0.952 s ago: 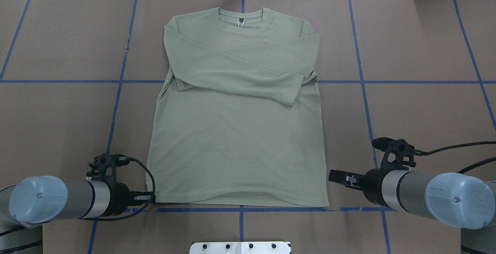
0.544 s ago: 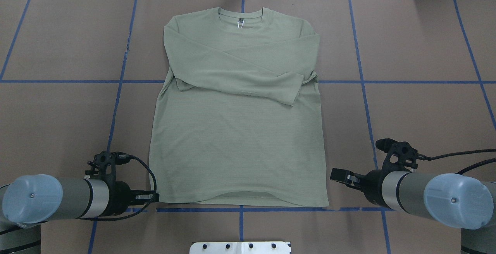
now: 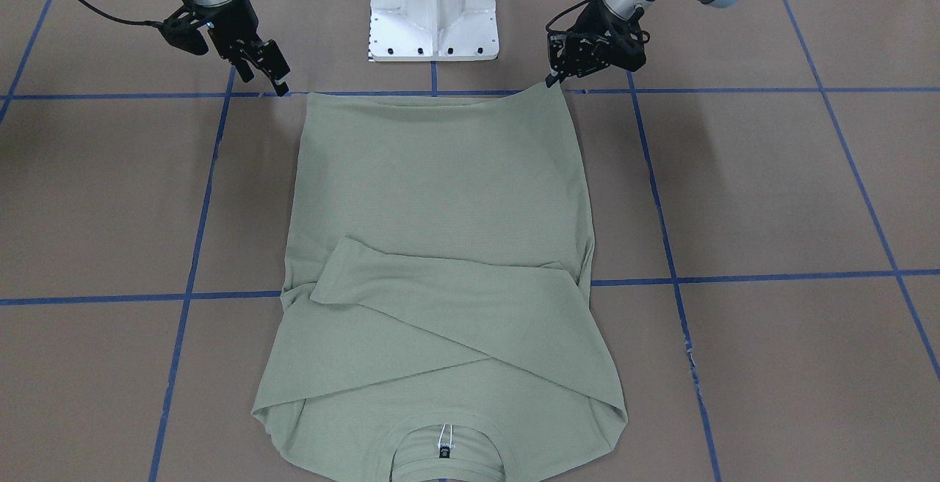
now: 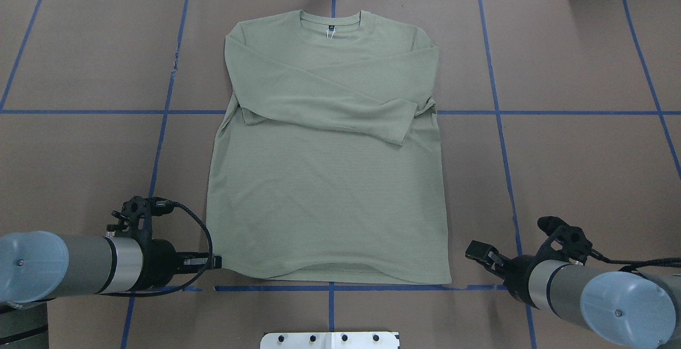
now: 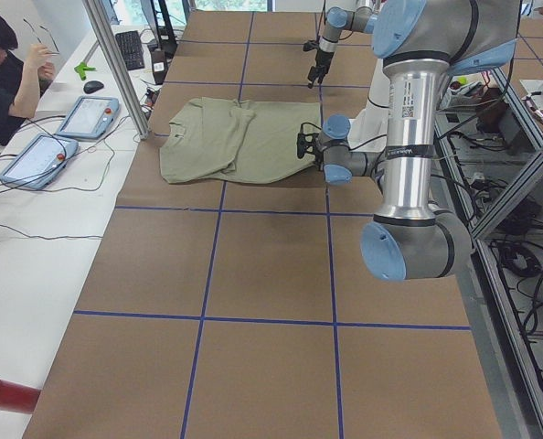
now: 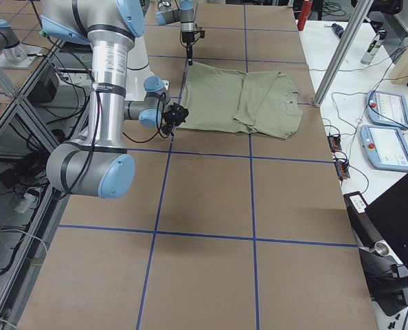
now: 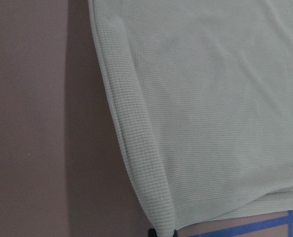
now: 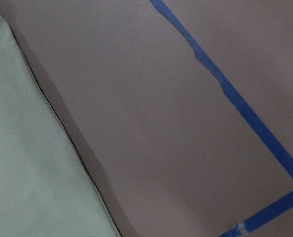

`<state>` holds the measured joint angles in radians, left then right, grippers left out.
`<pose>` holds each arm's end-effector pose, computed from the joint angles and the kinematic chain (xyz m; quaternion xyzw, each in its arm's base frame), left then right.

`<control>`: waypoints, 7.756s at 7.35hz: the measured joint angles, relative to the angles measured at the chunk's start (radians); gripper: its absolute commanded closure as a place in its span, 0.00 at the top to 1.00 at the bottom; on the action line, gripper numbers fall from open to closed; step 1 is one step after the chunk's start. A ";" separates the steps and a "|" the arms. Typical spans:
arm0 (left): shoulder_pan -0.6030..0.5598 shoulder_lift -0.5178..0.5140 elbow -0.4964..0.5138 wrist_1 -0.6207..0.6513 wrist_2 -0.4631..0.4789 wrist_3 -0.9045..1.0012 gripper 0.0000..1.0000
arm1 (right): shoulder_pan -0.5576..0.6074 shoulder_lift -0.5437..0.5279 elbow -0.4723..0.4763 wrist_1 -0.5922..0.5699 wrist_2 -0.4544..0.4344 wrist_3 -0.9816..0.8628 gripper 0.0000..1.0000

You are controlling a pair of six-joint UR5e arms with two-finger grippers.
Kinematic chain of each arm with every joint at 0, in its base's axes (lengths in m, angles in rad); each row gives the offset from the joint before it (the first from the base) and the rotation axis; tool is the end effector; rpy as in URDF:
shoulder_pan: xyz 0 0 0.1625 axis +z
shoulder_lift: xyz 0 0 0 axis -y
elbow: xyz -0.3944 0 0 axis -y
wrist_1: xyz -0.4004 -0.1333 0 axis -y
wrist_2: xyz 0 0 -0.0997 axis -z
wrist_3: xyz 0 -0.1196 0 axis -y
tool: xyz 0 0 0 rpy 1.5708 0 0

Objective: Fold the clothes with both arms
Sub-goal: 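Grasp the hem corners with the left and right grippers, then lift the hem with both grippers and fold it over toward the collar, then lay the hem down near the collar and open both grippers, then lower the left gripper to the folded shirt edge nearest it and grasp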

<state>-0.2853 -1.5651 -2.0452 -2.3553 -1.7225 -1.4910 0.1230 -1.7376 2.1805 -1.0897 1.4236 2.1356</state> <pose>0.4458 -0.2508 0.3182 0.0458 0.5861 -0.0386 0.8080 -0.4289 -0.2050 0.3716 -0.0332 -0.4482 0.3319 0.8294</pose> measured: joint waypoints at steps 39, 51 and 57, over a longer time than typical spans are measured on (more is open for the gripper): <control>-0.493 -0.634 0.775 0.235 -0.192 0.491 0.66 | 0.653 0.898 -0.902 -0.211 0.308 -0.707 0.99; -0.318 -0.196 0.265 0.119 -0.215 0.297 0.98 | 0.693 0.888 -0.877 -0.200 0.384 -0.838 1.00; -0.219 -0.213 0.287 0.111 -0.174 0.231 0.40 | 0.694 0.873 -0.863 -0.202 0.385 -0.838 1.00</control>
<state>-0.5043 -1.7785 -1.7584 -2.2442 -1.8963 -1.2599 0.8171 -0.8650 1.3176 -1.2915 1.8086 1.2978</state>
